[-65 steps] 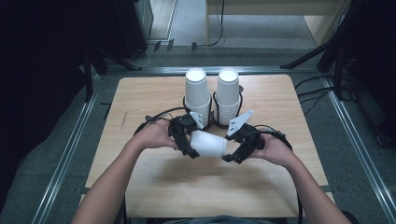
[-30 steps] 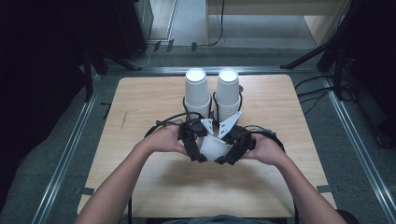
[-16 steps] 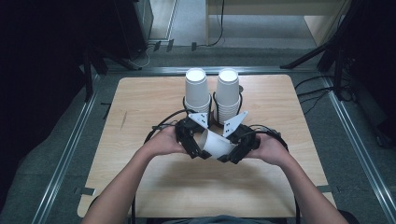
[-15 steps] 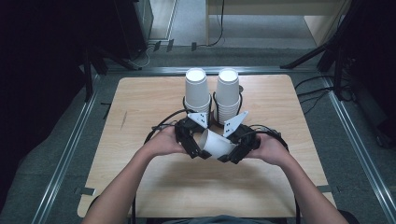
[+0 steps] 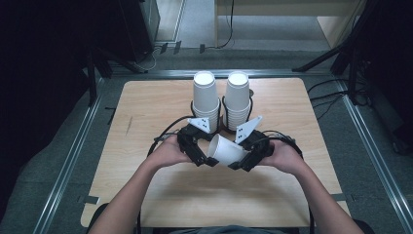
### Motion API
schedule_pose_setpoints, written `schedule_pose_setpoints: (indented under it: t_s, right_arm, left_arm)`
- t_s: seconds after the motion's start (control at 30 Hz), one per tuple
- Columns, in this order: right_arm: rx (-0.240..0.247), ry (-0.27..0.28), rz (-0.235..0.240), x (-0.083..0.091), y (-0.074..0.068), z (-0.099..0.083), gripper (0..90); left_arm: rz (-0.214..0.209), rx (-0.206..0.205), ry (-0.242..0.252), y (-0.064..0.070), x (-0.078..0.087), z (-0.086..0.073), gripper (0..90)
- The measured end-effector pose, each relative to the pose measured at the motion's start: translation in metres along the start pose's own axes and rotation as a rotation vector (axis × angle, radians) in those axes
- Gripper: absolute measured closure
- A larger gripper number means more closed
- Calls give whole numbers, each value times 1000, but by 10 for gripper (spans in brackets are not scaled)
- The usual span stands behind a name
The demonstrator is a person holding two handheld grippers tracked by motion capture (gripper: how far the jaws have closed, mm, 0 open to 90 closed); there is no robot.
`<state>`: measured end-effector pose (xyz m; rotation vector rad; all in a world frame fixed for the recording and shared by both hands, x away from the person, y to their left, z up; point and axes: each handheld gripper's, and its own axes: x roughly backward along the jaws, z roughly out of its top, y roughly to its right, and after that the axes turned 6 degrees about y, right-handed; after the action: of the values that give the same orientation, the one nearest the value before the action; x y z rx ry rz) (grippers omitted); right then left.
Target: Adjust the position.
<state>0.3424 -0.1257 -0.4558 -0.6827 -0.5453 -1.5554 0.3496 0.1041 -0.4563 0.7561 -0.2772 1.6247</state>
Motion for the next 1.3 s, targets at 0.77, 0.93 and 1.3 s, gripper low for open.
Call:
schedule_pose_setpoints:
  t_s: [0.77,0.93,1.3]
  right_arm:
    - [22,65,22,1,-5,5,215]
    - [2,51,25,0,-5,5,215]
    - [-74,45,18,2,0,0,159]
  left_arm:
    - [-34,22,79,8,-8,-1,83]
    - [-46,56,59,6,-8,-1,111]
    - [-7,63,6,3,11,0,119]
